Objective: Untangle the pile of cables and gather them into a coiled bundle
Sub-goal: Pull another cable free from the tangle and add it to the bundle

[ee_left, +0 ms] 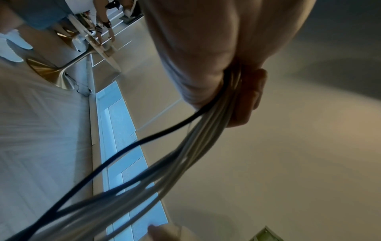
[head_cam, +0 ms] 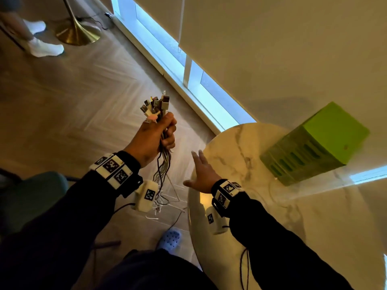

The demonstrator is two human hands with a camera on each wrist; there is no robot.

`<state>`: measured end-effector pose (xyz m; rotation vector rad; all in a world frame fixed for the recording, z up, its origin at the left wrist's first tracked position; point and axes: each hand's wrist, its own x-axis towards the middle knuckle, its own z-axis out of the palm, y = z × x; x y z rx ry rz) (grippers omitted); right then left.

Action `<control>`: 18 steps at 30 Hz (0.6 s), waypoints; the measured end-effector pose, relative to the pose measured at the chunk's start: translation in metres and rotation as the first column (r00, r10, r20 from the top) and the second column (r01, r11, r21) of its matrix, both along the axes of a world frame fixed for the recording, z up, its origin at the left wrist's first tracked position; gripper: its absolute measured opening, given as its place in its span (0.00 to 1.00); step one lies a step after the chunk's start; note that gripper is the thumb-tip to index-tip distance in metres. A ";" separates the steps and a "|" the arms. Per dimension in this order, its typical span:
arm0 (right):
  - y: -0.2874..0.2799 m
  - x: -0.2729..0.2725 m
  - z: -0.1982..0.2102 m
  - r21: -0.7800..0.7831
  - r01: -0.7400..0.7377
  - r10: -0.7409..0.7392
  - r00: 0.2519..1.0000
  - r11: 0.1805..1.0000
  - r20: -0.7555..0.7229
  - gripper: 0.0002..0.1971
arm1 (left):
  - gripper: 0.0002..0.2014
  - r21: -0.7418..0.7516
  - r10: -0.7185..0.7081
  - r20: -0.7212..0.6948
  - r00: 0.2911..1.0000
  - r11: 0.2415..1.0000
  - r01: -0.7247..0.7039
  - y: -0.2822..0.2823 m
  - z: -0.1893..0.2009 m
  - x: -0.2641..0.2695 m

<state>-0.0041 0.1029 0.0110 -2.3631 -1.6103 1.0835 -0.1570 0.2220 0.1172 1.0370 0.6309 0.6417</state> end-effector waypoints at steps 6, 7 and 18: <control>0.012 -0.022 0.050 0.360 -0.027 0.150 0.936 0.932 -0.318 0.26 | 0.14 0.028 -0.019 -0.035 0.999 0.999 0.020 0.000 -0.004 0.003; 0.010 -0.024 0.051 0.396 0.018 0.115 0.944 0.918 -0.308 0.22 | 0.14 0.044 -0.006 -0.047 0.999 0.999 0.008 0.002 -0.005 0.004; -0.003 -0.013 0.053 0.545 0.551 -0.173 0.786 0.632 -0.594 0.12 | 0.17 0.149 0.273 -0.160 0.949 0.957 -0.250 0.029 -0.008 0.015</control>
